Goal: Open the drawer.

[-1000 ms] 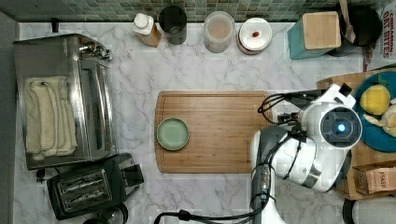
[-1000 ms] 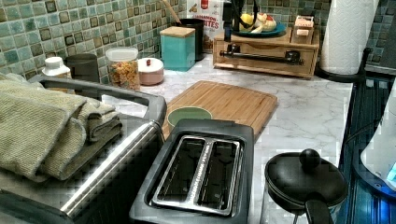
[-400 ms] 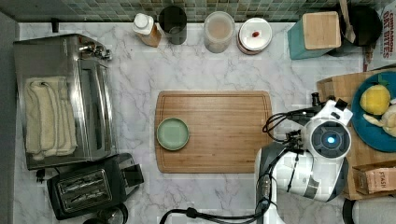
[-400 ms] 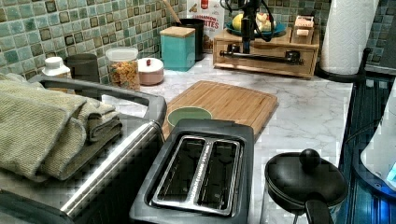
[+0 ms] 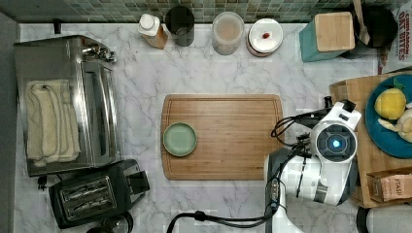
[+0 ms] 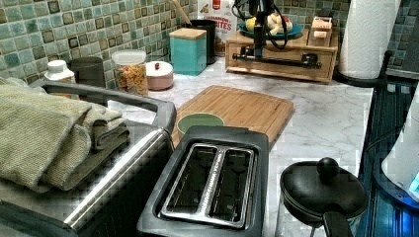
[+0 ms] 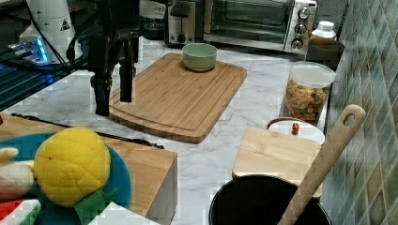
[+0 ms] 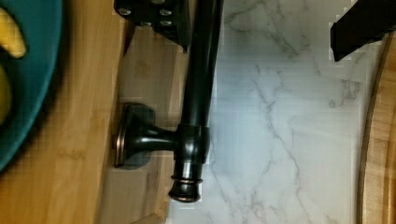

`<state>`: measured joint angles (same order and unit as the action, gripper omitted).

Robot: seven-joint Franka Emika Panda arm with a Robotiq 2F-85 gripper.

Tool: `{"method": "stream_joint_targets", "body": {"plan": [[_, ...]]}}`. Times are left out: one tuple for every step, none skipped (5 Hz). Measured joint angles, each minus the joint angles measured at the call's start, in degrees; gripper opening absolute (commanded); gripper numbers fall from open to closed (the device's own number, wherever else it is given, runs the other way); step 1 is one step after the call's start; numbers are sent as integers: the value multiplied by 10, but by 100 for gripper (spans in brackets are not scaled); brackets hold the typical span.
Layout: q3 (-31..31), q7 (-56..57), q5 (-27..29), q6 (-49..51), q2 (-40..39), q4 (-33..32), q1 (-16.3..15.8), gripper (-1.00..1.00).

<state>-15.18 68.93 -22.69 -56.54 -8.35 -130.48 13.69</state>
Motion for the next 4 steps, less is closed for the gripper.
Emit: {"method": "stream_joint_targets", "body": {"plan": [[0, -19, 0, 5, -16, 0, 1, 100], [-8, -40, 0, 7, -30, 0, -1, 100], [-23, -40, -14, -8, -44, 0, 0, 100], [-33, -63, -15, -13, -45, 0, 3, 100]]}}
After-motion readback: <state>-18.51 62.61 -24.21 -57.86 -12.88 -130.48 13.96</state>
